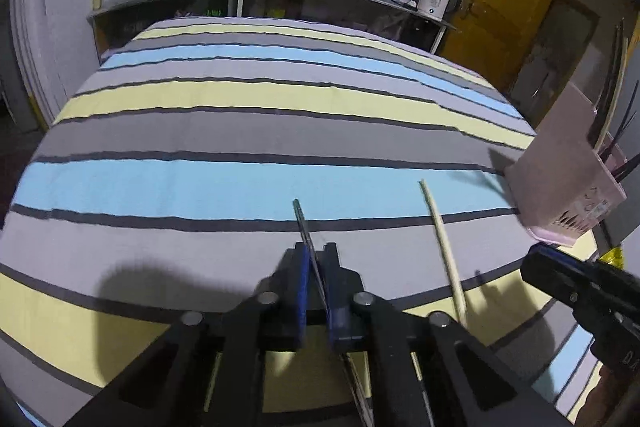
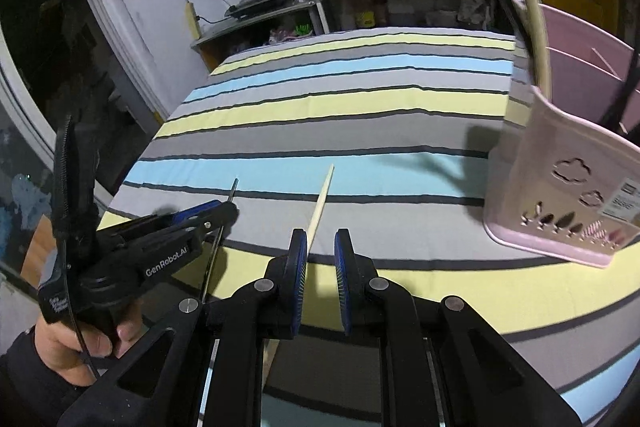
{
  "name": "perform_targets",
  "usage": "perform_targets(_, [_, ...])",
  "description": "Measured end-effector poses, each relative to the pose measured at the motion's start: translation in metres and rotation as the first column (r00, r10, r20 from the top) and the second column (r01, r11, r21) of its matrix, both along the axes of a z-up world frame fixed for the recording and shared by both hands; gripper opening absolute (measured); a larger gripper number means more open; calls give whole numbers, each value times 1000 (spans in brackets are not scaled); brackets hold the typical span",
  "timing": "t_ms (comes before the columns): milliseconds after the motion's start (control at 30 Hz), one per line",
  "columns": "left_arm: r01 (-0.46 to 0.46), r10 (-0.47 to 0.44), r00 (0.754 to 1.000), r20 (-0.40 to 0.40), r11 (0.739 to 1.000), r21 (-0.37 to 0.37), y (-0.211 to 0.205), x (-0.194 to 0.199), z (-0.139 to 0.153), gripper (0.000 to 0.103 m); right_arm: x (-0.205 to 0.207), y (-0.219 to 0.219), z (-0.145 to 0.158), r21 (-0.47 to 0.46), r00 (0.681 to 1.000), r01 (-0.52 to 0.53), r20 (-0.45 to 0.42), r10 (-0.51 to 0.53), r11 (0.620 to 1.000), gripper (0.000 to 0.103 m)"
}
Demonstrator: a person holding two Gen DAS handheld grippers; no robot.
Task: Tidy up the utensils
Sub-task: 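Grasp a metal chopstick with the left tool while the right tool grasps a wooden chopstick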
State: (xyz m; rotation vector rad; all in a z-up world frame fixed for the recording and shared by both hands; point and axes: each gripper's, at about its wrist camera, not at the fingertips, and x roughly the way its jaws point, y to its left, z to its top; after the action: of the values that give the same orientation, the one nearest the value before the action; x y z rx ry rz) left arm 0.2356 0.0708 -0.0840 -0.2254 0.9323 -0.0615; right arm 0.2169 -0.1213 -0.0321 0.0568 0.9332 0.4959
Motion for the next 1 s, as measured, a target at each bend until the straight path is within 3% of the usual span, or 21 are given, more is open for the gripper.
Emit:
perform_targets(233, [-11,11,1000,-4,1000,-3,18,-6,1,5,17,16,-14,-20,999,-20,-32,20,1000,14])
perform_targets(567, [-29,30,999,-24,998,49,22,-10,2,6,39,33,-35,-87,996,-21,-89,13,996,14])
perform_targets(800, [-11,14,1000,-25,996,84,18,-11,2,6,50,45,-35,-135,997,-19,-78,9,991,14])
perform_targets(1000, [-5,7,1000,-27,995,97,17,-10,2,5,55,48,-34,-161,997,-36,-80,23,986,8])
